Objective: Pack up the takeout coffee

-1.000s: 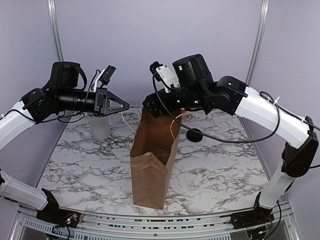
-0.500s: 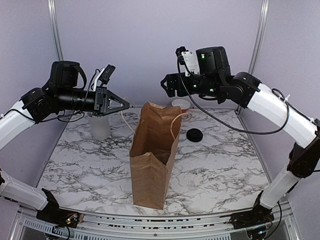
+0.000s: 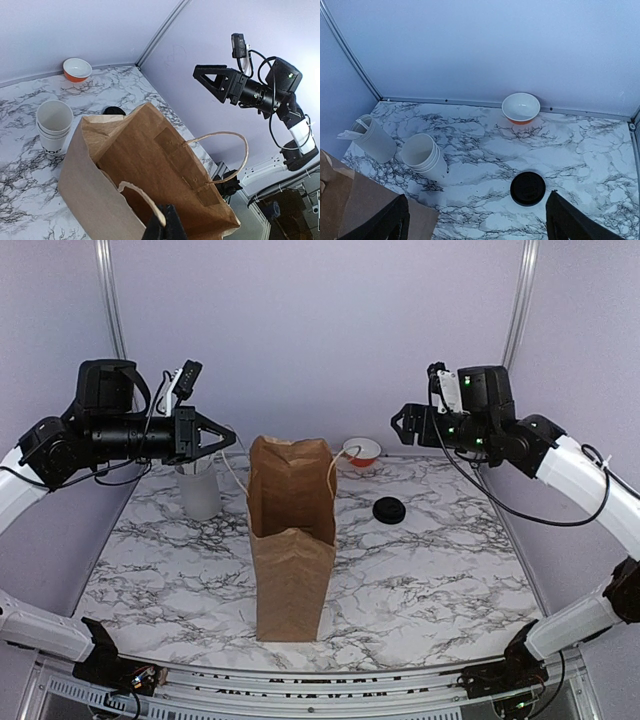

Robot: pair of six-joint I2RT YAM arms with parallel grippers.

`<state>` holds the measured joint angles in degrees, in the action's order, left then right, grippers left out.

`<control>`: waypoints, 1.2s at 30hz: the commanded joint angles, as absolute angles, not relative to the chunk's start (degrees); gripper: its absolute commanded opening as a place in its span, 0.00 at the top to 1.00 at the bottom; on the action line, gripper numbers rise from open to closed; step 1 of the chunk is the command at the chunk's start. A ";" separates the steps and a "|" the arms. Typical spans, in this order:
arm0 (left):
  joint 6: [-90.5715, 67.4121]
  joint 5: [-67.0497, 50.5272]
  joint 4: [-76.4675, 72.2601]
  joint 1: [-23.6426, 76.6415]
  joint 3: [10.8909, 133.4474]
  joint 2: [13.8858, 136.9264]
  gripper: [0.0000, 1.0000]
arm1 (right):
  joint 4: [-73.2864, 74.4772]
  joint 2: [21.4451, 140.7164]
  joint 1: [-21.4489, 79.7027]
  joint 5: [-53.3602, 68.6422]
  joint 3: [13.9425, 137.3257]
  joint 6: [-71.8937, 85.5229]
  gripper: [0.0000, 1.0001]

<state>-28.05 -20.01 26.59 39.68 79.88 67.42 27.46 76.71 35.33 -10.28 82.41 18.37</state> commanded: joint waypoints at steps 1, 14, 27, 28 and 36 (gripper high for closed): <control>-27.59 -13.03 29.83 39.37 79.89 63.79 1.00 | 24.53 75.49 33.62 -7.10 79.79 20.30 0.09; -28.16 -6.79 36.41 39.37 75.39 57.09 1.00 | 22.16 81.70 33.31 -3.99 77.14 20.81 0.11; -28.64 1.74 43.59 37.53 74.91 51.97 0.96 | 20.45 87.01 33.32 -0.98 77.21 20.45 0.13; -28.75 1.94 43.64 37.47 74.89 51.83 0.95 | 20.52 87.27 33.31 -0.78 77.32 20.27 0.13; -28.58 3.96 44.96 37.44 76.57 51.58 0.94 | 21.18 89.34 34.02 1.14 78.65 19.05 0.14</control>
